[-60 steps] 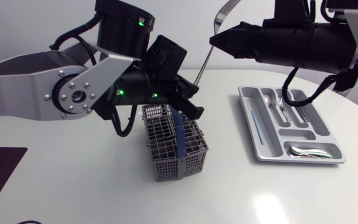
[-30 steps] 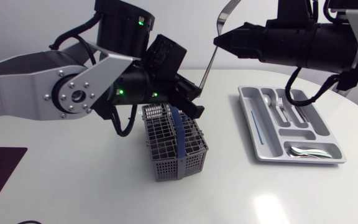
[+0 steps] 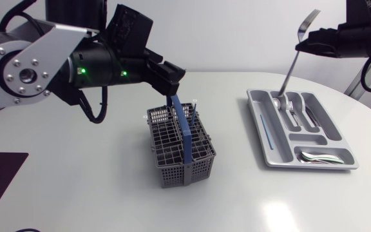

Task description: Unload the cutlery basket into the drawer organizer.

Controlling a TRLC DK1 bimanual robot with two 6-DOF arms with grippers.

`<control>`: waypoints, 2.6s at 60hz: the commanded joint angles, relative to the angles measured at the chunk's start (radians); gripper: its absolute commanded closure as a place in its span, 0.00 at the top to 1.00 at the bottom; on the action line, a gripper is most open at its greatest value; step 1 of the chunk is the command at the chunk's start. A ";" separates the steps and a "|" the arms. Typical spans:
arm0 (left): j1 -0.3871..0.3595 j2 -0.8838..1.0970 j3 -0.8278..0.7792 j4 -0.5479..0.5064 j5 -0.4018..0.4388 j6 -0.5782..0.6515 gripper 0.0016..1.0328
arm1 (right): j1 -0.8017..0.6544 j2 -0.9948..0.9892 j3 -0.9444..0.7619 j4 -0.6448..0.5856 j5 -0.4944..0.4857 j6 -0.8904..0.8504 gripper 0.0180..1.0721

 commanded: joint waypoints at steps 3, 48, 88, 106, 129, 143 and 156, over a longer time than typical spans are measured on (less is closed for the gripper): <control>0.030 -0.021 -0.042 -0.010 -0.005 0.039 0.85 | -0.087 0.148 0.111 -0.101 0.020 -0.154 0.06; 0.129 -0.083 -0.203 0.029 -0.001 0.090 0.89 | -0.202 0.705 0.541 -0.285 0.215 -0.344 0.06; 0.140 -0.097 -0.261 0.032 0.003 0.102 0.92 | -0.176 0.883 0.576 -0.273 0.290 -0.321 0.06; 0.154 -0.109 -0.294 0.032 0.003 0.105 0.92 | -0.171 0.946 0.626 -0.267 0.336 -0.295 0.07; 0.178 -0.123 -0.326 0.026 0.005 0.111 0.92 | -0.156 0.782 0.510 -0.178 0.358 -0.270 0.73; 0.250 -0.084 -0.346 0.032 0.031 0.117 0.92 | -0.016 0.416 0.126 -0.060 0.250 -0.295 0.73; 0.277 0.058 -0.320 0.055 0.035 0.122 0.92 | 0.203 0.223 -0.102 -0.064 0.201 -0.287 0.73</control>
